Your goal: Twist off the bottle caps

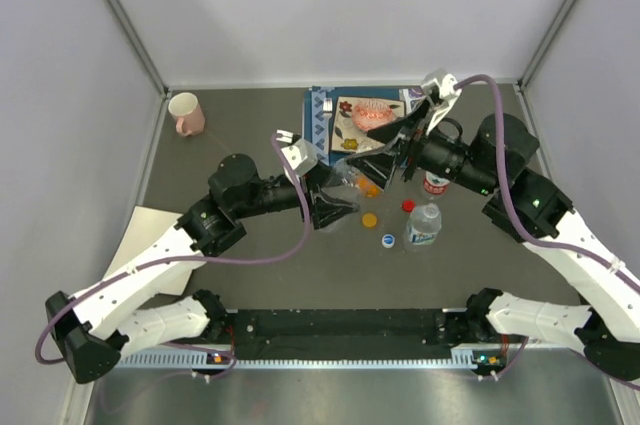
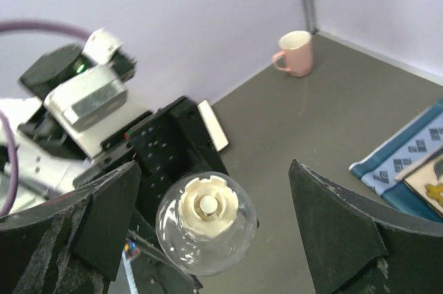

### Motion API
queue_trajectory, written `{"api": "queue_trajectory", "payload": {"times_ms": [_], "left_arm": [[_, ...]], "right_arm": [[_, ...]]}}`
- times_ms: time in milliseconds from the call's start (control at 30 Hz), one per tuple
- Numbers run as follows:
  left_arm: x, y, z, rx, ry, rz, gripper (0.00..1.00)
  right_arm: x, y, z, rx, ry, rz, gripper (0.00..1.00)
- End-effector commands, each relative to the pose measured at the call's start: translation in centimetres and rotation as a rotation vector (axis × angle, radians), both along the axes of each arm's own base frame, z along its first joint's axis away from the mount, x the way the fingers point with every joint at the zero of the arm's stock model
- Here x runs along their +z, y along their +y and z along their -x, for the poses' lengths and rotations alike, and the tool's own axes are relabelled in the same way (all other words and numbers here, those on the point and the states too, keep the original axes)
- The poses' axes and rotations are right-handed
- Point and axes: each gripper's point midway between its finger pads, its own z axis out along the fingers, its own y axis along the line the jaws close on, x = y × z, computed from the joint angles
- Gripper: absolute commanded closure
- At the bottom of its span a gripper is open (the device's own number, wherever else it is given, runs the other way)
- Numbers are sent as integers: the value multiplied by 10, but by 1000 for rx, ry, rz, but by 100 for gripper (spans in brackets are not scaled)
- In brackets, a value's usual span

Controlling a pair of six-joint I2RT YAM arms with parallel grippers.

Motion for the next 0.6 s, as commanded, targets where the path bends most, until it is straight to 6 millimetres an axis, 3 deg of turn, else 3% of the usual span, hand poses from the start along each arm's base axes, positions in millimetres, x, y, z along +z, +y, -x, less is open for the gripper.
{"api": "queue_trajectory", "payload": {"times_ms": [0,267,567], "left_arm": [[11,14,-31,225,-75,26,59],[2,36,-69,535,-78,6,62],[-4,30,-69,565,-95,-24,63]], "right_arm": [[29,-23,-23,-214,79,-152,12],[21,-18,-41,-308,157,-175,14],[3,12,-59,-328,204,-125,18]]}}
